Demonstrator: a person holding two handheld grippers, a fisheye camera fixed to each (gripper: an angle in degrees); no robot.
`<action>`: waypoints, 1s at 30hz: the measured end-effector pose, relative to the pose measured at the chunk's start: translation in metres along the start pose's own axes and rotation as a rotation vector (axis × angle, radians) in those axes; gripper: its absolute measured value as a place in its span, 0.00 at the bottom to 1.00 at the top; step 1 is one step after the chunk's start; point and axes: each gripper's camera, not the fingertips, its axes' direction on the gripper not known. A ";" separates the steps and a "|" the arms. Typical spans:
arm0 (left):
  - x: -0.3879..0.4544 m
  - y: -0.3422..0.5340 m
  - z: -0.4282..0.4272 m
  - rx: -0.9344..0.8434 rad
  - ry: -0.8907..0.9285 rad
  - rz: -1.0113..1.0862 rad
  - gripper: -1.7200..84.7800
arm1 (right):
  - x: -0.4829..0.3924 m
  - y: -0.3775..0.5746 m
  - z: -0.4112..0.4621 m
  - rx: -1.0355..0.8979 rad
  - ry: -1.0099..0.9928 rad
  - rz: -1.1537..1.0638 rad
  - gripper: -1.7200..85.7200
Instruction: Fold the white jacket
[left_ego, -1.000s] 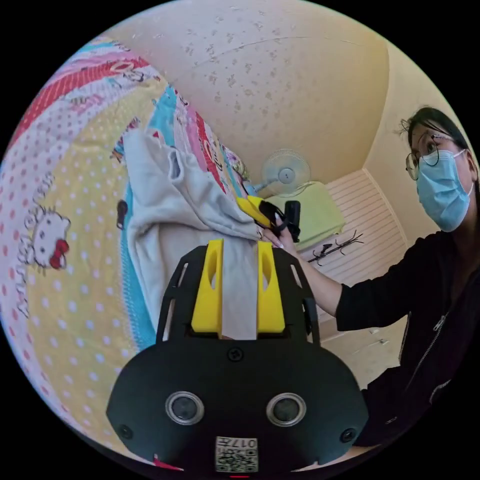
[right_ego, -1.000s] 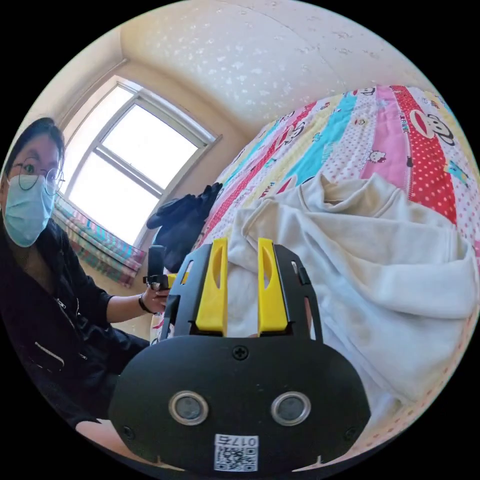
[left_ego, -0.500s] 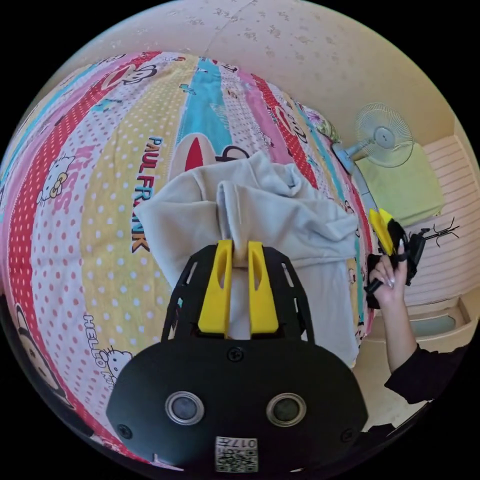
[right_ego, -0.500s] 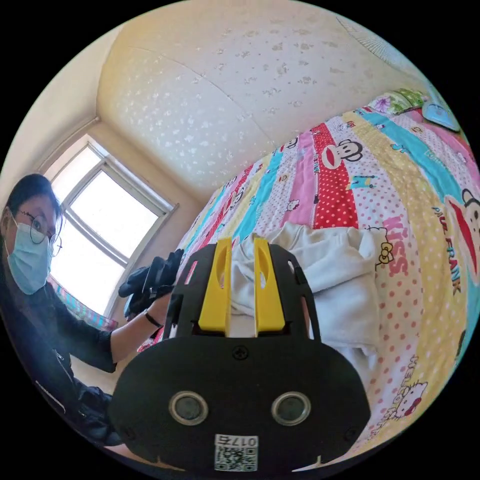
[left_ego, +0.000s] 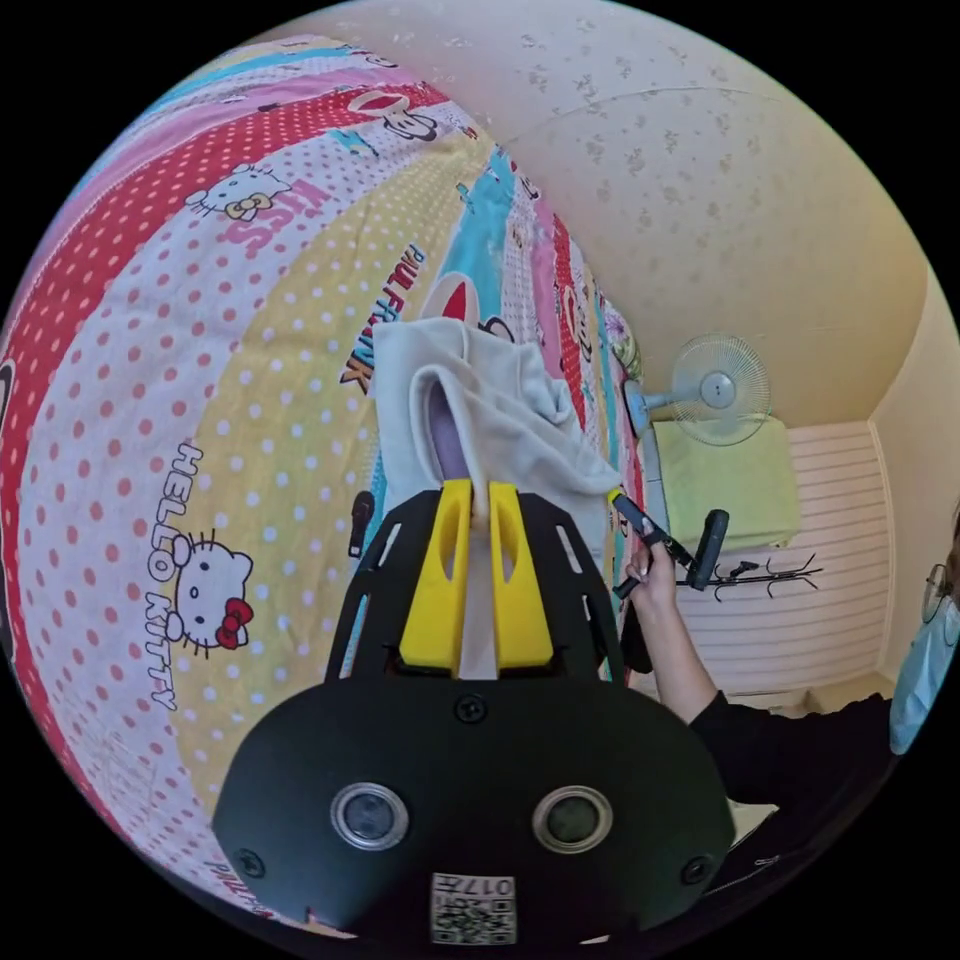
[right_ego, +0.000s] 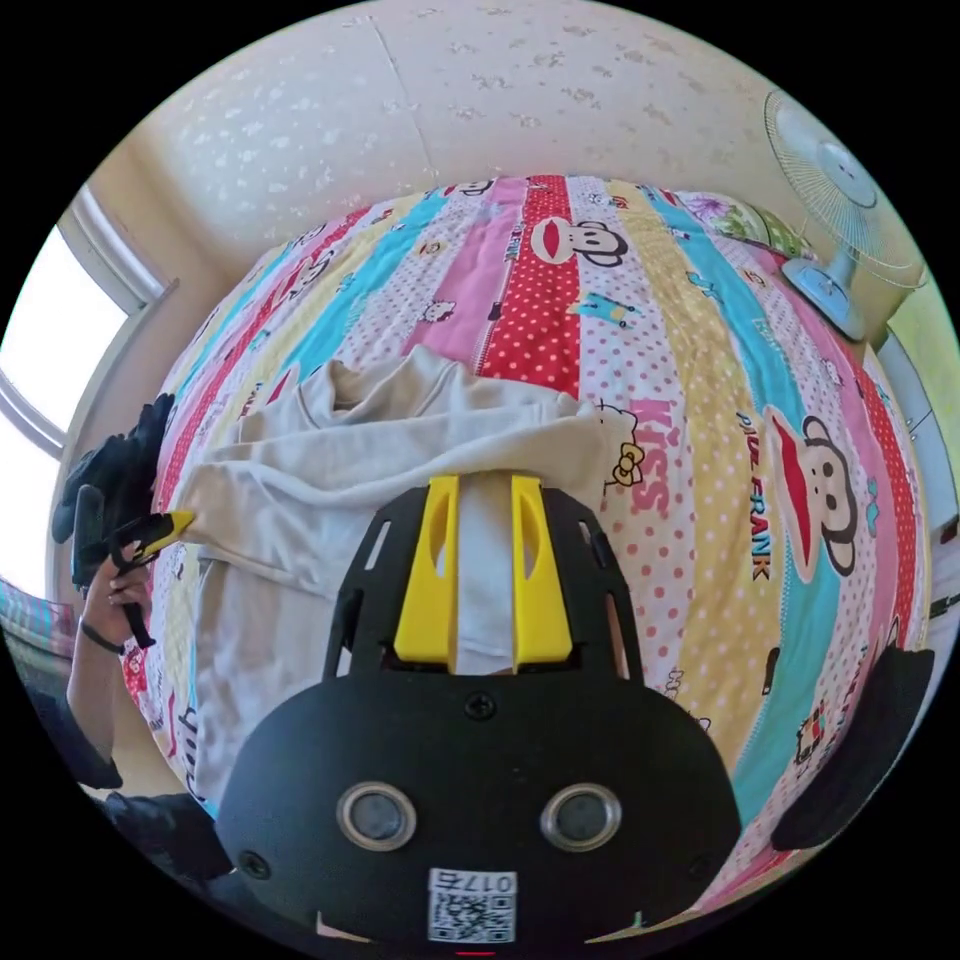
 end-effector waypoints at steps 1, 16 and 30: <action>-0.007 0.003 -0.004 0.029 0.014 -0.007 0.07 | -0.001 -0.014 0.003 0.033 0.016 -0.004 0.10; -0.048 0.070 -0.046 0.187 0.048 0.137 0.08 | 0.066 -0.022 0.005 0.074 -0.327 0.112 0.10; -0.088 0.264 -0.034 -0.295 0.016 0.159 0.18 | 0.113 0.228 -0.013 -0.380 -0.145 0.143 0.19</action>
